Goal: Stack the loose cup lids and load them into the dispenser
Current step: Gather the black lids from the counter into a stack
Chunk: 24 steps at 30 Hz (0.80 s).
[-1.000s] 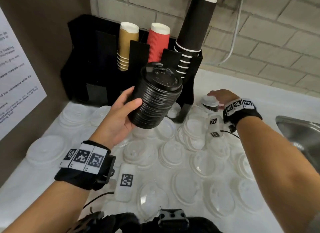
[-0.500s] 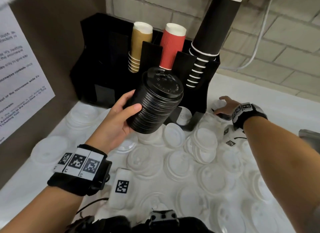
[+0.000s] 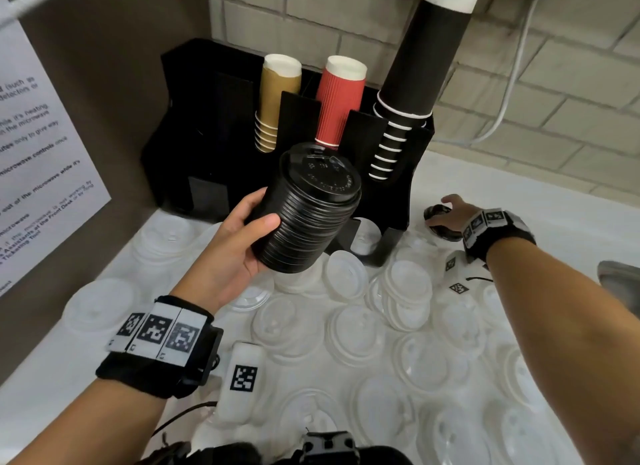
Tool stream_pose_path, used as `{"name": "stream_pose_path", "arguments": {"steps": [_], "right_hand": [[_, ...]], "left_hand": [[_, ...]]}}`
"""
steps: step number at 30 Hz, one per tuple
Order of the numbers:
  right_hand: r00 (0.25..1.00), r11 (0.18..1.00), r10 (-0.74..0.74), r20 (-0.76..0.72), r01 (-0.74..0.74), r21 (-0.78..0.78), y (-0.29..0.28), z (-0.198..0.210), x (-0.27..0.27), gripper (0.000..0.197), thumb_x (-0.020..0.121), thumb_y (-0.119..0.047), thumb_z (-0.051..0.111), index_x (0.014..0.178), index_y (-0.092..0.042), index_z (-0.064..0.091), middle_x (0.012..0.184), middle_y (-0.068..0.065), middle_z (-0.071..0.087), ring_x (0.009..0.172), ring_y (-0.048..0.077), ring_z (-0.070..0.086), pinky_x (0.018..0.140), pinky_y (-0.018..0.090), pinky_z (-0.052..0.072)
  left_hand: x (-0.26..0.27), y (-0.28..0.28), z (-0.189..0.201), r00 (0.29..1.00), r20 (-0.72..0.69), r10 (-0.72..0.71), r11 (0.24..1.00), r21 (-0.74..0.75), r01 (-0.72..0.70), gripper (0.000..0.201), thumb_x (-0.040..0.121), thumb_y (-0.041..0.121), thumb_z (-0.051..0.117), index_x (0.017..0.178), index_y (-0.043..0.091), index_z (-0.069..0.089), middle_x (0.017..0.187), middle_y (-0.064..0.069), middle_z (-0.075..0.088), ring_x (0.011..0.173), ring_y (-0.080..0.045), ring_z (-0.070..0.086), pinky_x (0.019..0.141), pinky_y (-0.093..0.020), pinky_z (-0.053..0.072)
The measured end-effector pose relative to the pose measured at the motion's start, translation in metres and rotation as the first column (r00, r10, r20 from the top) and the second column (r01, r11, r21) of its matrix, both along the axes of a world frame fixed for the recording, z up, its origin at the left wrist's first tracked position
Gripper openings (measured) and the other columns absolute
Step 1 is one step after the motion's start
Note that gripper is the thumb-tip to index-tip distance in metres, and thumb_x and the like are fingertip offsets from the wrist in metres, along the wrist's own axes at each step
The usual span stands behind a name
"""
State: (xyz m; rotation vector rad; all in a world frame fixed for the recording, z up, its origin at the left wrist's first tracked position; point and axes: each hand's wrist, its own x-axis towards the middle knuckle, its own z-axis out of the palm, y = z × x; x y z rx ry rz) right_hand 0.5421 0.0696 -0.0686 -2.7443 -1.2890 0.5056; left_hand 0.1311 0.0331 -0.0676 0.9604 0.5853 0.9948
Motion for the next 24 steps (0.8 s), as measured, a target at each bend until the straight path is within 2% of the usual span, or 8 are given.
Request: {"name": "stream_pose_path", "arguments": {"steps": [4,9,13,16,18,20,22,24], "right_hand": [[0.992,0.964,-0.116,-0.04,0.122,0.237,-0.012,0.031,-0.015,0.076,0.077,-0.044,0.076,0.138,-0.019,0.038,0.141,0.018,0.041,0.127,0.041,0.043,0.103,0.048,0.04],[0.968,0.765,-0.14,-0.206,0.238,0.598,-0.048,0.066,-0.049,0.073,0.072,-0.042,0.08,0.131,-0.015,0.045,0.132,0.015,0.051,0.121,0.032,0.051,0.099,0.041,0.044],[0.925,0.504,0.023,-0.379,0.316,0.804,-0.09,0.084,-0.096,0.061,0.074,-0.032,0.079,0.125,-0.02,0.049,0.111,0.005,0.057,0.102,0.022,0.061,0.084,0.031,0.052],[0.864,0.355,0.257,-0.433,0.333,0.874,-0.126,0.093,-0.142,0.054,0.072,-0.036,0.075,0.119,-0.028,0.051,0.113,-0.003,0.062,0.091,0.008,0.065,0.071,0.018,0.051],[0.815,0.325,0.402,-0.418,0.3,0.897,-0.145,0.095,-0.171,0.052,0.071,-0.038,0.073,0.118,-0.03,0.052,0.112,-0.01,0.063,0.096,0.006,0.065,0.076,0.02,0.053],[0.775,0.342,0.492,-0.396,0.246,0.907,-0.156,0.094,-0.195,0.05,0.071,-0.037,0.074,0.117,-0.031,0.054,0.116,-0.01,0.061,0.101,0.012,0.064,0.083,0.026,0.054],[0.768,0.38,0.525,-0.367,0.174,0.908,-0.161,0.091,-0.214,0.046,0.073,-0.032,0.076,0.115,-0.031,0.056,0.121,-0.008,0.057,0.106,0.017,0.062,0.084,0.032,0.054],[0.791,0.399,0.528,-0.31,0.091,0.912,-0.161,0.09,-0.227,0.043,0.075,-0.03,0.075,0.114,-0.03,0.058,0.125,-0.005,0.054,0.109,0.014,0.061,0.079,0.029,0.054]], "left_hand": [[0.005,-0.003,0.0,1.0,0.003,-0.011,1.0,-0.007,0.011,0.056,0.079,0.025,0.059,0.134,0.023,0.051,0.114,0.003,0.068,0.104,-0.015,0.066,0.081,-0.034,0.058],[0.013,-0.009,0.002,0.998,0.061,-0.03,0.998,-0.051,0.034,0.066,0.079,0.024,0.06,0.143,0.016,0.044,0.121,-0.002,0.065,0.112,-0.02,0.062,0.079,-0.033,0.058],[0.018,-0.017,0.001,0.995,0.079,-0.057,0.996,-0.058,0.061,0.074,0.075,0.028,0.068,0.143,0.015,0.044,0.125,-0.004,0.064,0.116,-0.022,0.061,0.08,-0.032,0.057],[0.02,-0.023,-0.001,0.994,0.096,-0.057,0.994,-0.082,0.065,0.065,0.079,0.023,0.063,0.141,0.017,0.046,0.124,-0.004,0.065,0.116,-0.021,0.062,0.08,-0.032,0.058],[0.02,-0.027,-0.002,0.994,0.09,-0.065,0.994,-0.079,0.072,0.062,0.079,0.024,0.062,0.14,0.019,0.048,0.122,-0.002,0.067,0.115,-0.02,0.063,0.082,-0.033,0.058],[0.019,-0.031,-0.001,0.994,0.08,-0.072,0.994,-0.073,0.077,0.061,0.08,0.025,0.064,0.139,0.02,0.049,0.121,-0.001,0.067,0.113,-0.02,0.064,0.082,-0.034,0.058],[0.018,-0.035,0.001,0.995,0.07,-0.072,0.995,-0.067,0.077,0.061,0.08,0.026,0.068,0.138,0.021,0.049,0.122,-0.002,0.067,0.108,-0.018,0.066,0.078,-0.033,0.058],[0.017,-0.038,0.003,0.996,0.053,-0.068,0.996,-0.06,0.071,0.065,0.078,0.028,0.071,0.138,0.022,0.049,0.122,-0.003,0.067,0.108,-0.018,0.067,0.076,-0.032,0.058]]}}
